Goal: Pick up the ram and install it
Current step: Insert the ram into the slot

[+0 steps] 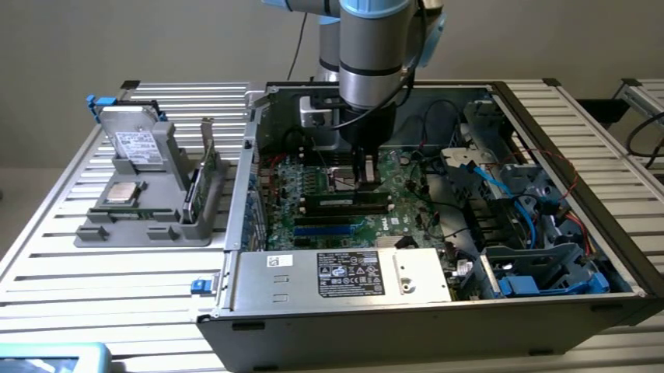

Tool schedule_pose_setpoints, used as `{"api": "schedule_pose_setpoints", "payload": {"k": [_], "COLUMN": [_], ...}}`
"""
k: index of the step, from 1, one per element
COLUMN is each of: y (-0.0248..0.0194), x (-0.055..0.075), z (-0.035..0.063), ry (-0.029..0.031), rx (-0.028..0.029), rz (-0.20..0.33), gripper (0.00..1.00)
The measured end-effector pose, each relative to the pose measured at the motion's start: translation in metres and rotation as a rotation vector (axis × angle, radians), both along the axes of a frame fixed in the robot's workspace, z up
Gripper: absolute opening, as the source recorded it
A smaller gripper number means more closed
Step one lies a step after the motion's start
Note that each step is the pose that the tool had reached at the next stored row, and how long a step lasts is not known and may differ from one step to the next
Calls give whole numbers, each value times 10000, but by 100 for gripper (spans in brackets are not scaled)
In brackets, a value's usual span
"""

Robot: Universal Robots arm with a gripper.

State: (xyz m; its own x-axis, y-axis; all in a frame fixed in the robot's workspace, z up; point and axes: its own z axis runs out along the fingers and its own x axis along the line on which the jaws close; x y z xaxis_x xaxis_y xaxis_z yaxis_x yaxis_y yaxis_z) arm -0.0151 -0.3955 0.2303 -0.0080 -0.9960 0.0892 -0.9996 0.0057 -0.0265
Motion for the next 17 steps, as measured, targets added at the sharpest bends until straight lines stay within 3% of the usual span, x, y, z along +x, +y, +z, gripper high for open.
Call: {"api": "schedule_pose_setpoints", "payload": {"k": [17], "y": [-7], "x": [1], "z": [-23], "ry": [0], "rx": [0], "rz": [-57], "gripper": [13]}}
